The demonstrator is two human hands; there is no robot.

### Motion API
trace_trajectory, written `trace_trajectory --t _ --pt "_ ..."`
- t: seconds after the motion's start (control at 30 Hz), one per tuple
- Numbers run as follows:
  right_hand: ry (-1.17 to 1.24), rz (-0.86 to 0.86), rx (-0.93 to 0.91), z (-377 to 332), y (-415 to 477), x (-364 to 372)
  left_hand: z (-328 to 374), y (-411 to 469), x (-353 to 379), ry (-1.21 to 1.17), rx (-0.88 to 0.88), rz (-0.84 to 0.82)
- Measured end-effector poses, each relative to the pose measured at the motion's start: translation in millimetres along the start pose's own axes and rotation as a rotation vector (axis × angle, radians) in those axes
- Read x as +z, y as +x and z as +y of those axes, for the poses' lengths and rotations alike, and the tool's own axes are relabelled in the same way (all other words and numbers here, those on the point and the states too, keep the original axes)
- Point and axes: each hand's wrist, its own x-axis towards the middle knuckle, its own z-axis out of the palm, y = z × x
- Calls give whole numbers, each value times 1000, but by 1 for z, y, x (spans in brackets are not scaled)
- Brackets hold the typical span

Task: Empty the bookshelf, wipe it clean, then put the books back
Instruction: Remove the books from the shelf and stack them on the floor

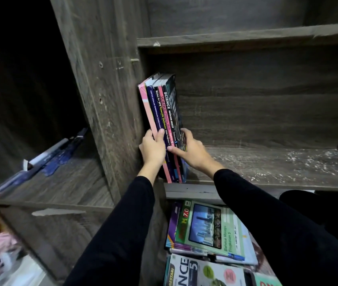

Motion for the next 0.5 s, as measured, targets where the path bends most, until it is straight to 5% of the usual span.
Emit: trace_trajectory --t 0.5 --pt "-88 103 -59 -9 -1 13 -4 3 4 18 18 50"
